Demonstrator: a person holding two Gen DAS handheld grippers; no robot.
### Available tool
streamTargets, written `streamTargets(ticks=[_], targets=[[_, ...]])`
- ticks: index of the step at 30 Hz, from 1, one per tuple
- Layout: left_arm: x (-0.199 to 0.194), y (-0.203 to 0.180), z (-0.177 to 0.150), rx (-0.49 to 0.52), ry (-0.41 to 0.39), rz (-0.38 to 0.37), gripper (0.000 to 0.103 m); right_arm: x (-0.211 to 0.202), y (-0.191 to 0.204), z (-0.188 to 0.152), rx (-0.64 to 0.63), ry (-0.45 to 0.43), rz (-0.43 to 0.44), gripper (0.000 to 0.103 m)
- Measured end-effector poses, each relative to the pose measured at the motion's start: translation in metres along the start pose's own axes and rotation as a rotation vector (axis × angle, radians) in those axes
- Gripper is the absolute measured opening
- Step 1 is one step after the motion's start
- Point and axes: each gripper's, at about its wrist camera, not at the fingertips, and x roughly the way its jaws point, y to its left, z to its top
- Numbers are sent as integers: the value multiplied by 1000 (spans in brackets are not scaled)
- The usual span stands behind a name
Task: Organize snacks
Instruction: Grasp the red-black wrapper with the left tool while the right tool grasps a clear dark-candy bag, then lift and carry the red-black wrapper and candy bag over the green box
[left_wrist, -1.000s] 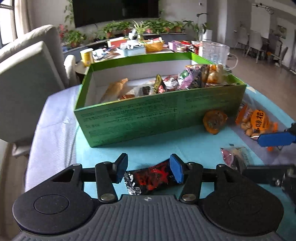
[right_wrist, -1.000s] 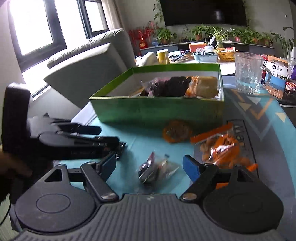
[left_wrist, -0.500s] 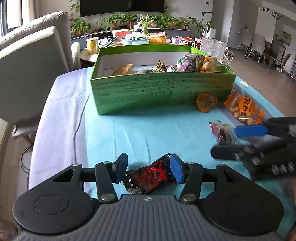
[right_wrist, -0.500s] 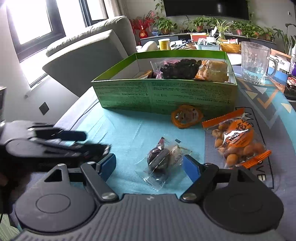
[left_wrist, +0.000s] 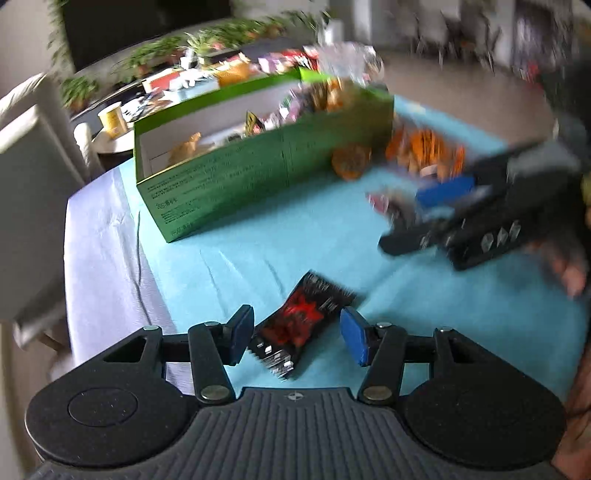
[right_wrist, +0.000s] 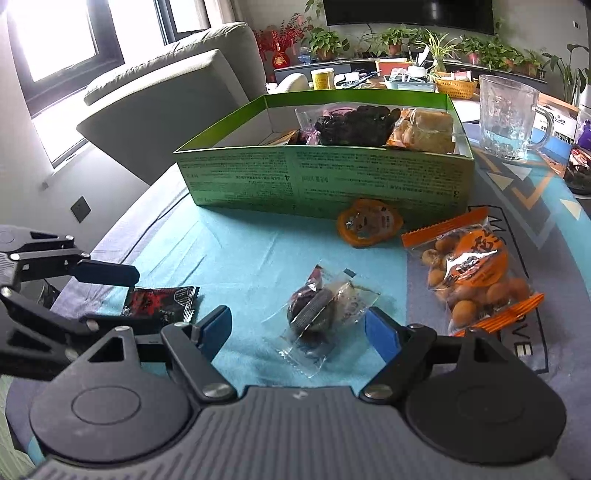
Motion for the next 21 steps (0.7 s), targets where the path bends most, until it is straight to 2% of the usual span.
streamTargets(ticks=[6,8,10,12,16,21], targets=[[12,7,3,2,19,-23,49,3,1,3,13,-2,-13,40],[12,4,0,-10,-7,-30,49,5,2,4,19,-3,-17,40],[12,1,-1,-23,-24,-51,42,7,3,5,20,-7,-22,40],[8,-3,-5,-45,-53,-82,28,8,4,5,8,-15,-31,40],[3,-14,-14,-93,-102,-83,25,9,8,4,-43,-23,-49,40],[-8,-17,-11,-172,-192,-78,24,0,-1,7,7,-31,2,39]])
